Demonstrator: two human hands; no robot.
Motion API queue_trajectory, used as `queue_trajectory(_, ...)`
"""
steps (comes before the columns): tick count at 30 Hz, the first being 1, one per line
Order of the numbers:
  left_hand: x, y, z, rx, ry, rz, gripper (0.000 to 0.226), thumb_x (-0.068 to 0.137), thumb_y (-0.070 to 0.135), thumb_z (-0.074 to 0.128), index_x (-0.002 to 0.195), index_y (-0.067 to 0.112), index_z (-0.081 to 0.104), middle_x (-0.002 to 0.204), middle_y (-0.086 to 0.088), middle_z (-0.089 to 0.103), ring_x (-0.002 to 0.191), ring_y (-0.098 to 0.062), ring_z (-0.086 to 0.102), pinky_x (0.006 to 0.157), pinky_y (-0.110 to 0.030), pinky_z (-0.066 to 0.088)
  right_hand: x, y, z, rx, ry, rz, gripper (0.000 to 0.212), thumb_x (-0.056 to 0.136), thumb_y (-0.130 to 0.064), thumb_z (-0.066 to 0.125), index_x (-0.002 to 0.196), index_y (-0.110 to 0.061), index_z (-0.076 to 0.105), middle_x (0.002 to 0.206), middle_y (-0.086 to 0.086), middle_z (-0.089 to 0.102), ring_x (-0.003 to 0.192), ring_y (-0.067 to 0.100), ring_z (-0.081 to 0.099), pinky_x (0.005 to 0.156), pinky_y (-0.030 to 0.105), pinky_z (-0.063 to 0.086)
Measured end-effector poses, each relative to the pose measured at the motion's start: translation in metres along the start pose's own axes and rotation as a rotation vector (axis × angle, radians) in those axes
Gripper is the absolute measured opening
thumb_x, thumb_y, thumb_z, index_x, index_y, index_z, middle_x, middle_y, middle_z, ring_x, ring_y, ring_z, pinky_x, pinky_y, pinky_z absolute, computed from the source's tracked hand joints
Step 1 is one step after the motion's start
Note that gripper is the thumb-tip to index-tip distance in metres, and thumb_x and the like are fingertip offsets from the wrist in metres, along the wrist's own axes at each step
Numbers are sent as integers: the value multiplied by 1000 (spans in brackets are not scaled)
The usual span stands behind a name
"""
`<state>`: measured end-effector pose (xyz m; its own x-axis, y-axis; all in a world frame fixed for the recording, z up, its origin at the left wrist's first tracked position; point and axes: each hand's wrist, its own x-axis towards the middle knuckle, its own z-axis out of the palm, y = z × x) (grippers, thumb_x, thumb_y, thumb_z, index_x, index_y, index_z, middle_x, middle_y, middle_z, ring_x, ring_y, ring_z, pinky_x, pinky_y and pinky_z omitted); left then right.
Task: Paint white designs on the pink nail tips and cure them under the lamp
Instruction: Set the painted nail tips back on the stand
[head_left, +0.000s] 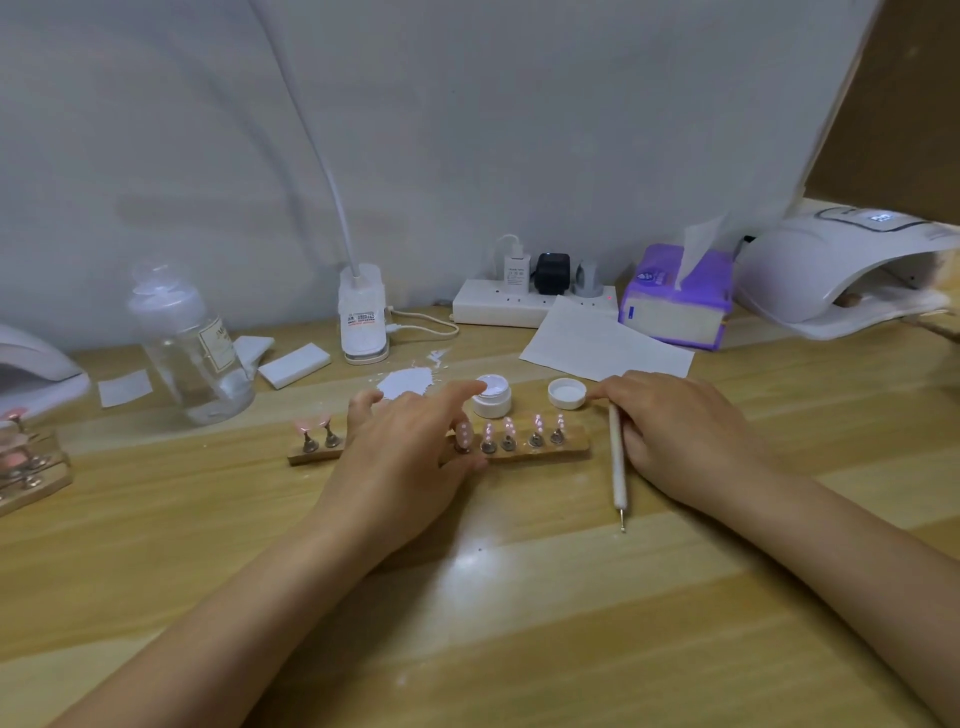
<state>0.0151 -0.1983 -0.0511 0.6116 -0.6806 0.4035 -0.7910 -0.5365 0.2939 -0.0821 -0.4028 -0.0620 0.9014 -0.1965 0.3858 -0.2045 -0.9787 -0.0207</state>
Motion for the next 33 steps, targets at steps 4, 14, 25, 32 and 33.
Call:
queue_trajectory(4,-3,1,-2,-67,110,35,47,81,26,69,125,28,51,74,29,45,72,9,43,76,-20,13,1,0,1,31,-20,-12,41,93,-18,39,130,-35,45,105,-5,53,103,19,52,66,27,22)
queue_trajectory(14,-2,5,-7,-222,232,104,43,74,11,75,115,12,62,78,18,55,75,-2,57,78,-29,44,6,1,-29,138,-51,57,43,91,-21,42,132,-36,43,110,-5,49,97,12,51,75,29,35)
queue_trajectory(25,19,56,-18,-753,120,5,40,57,28,69,96,34,62,81,21,69,74,7,64,63,-1,44,4,41,-113,699,-410,-8,34,61,-48,68,92,-34,67,64,-13,62,59,-6,55,57,7,39)
queue_trajectory(32,63,104,10,-837,-56,-61,17,67,14,78,82,15,71,59,23,64,56,9,57,53,-1,38,-4,100,-127,792,-292,143,37,52,-47,67,87,-35,68,62,-8,63,63,-2,58,76,24,46)
queue_trajectory(33,69,111,17,-836,-85,-64,11,69,11,77,77,8,70,55,22,61,52,9,54,51,-1,36,-6,108,-127,809,-288,172,35,55,-43,68,89,-34,68,61,-9,62,64,-1,57,75,22,45)
